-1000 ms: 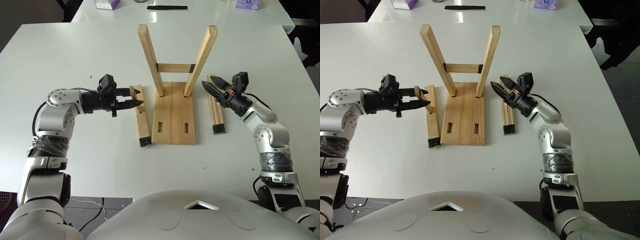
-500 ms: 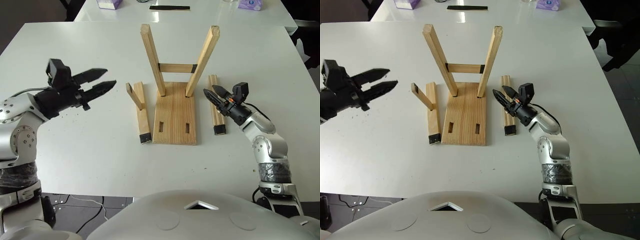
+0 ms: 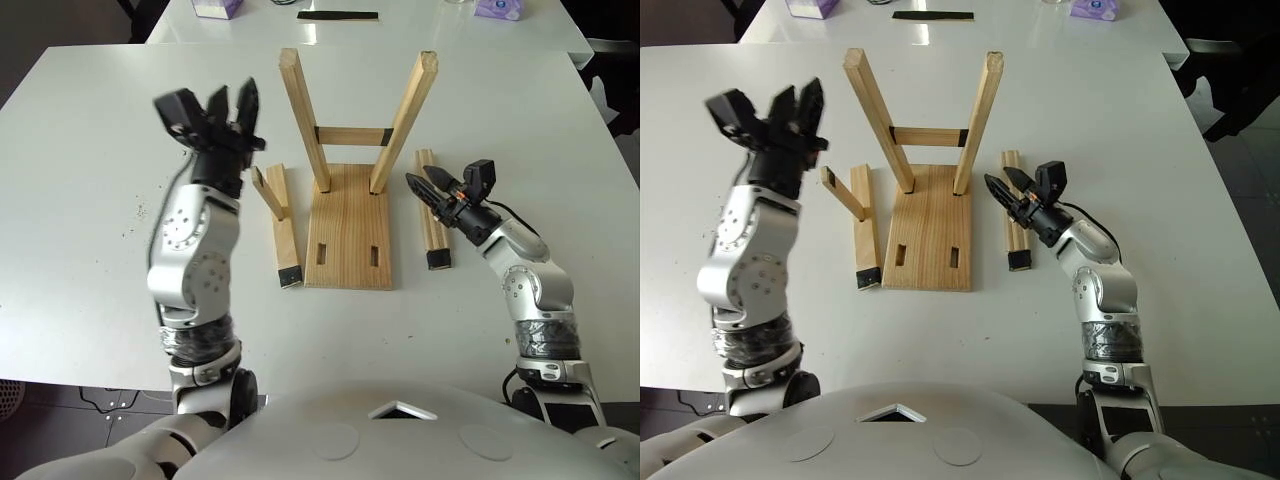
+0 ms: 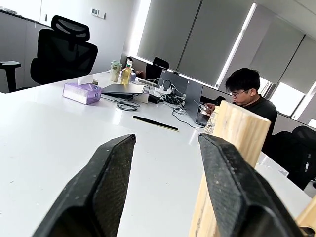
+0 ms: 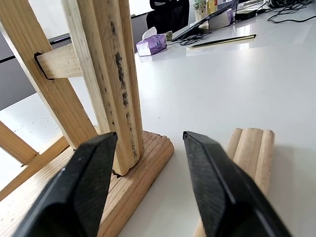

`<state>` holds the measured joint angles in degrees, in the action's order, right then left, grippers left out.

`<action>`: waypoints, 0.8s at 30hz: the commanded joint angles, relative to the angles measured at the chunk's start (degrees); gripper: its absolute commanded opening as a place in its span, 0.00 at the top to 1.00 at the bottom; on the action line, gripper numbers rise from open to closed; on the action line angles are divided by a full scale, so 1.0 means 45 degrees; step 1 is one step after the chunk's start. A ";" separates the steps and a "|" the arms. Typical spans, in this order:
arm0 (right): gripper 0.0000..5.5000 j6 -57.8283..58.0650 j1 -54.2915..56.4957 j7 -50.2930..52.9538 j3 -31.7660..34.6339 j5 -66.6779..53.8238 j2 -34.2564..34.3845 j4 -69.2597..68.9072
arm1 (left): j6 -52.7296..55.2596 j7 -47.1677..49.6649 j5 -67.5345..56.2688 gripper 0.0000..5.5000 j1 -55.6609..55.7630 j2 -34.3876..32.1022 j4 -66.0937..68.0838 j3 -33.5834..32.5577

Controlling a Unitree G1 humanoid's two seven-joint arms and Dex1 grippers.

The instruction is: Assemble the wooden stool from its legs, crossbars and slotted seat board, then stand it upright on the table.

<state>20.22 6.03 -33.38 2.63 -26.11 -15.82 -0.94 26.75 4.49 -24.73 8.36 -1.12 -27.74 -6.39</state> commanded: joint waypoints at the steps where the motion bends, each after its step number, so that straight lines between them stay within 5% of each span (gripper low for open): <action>1: 0.55 0.0097 0.0175 0.0174 0.0099 0.0130 0.0005 0.0094 | -0.0173 0.0427 0.0643 0.57 -0.0251 0.0083 -0.0681 0.0129; 9: 0.55 0.0081 -0.0069 0.0351 -0.0070 0.0173 0.0176 0.0056 | -0.0218 0.0489 0.0955 0.57 0.0686 0.0151 -0.1282 0.0278; 19: 0.55 -0.0126 0.0656 0.0276 -0.0133 0.0341 0.0525 0.0785 | -0.1329 0.0246 0.2099 0.57 -0.0112 0.0405 0.3225 0.0372; 24: 0.55 -0.0151 0.0273 0.0316 -0.0096 0.0352 0.0617 0.0533 | -0.2287 0.0079 0.1780 0.57 0.0513 0.0425 0.2017 -0.0106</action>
<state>19.86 8.18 -32.17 2.09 -24.70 -13.38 2.18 16.50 4.81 -16.18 10.58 0.50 -16.28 -6.55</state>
